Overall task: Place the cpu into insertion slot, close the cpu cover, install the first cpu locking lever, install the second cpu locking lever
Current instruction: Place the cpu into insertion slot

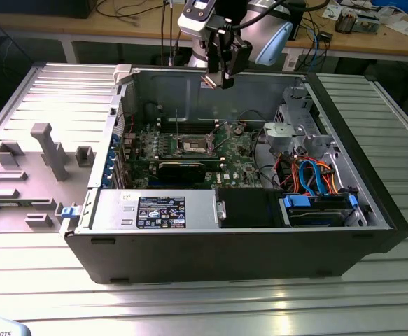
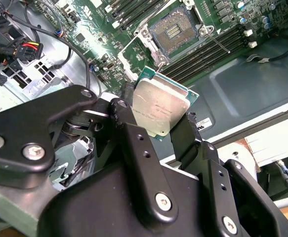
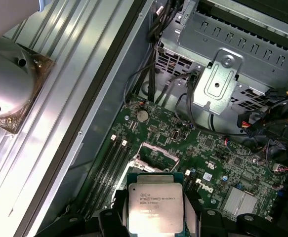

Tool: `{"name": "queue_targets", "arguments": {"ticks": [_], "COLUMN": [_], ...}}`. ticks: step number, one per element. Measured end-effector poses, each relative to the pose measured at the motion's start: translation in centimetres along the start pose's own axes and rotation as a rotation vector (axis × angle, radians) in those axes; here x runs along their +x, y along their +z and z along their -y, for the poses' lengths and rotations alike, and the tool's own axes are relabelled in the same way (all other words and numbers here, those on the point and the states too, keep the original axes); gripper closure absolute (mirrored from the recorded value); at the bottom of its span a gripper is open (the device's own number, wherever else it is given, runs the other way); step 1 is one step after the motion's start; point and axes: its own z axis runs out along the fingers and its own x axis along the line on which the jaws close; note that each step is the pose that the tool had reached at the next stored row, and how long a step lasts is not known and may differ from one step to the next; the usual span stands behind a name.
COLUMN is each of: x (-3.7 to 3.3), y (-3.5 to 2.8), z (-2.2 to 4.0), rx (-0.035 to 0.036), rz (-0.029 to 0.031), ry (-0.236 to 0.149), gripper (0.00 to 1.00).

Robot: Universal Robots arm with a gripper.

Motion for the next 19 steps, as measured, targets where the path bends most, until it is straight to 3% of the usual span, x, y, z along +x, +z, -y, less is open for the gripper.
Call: {"name": "queue_targets", "arguments": {"ticks": [8, 19], "x": [0.0, 0.0], "y": [0.0, 0.0], "z": [0.0, 0.0], "rx": [-0.0001, -0.0009], "rz": [0.0006, 0.0044], "ry": [0.007, 0.05], "gripper": [0.46, 0.46]}}
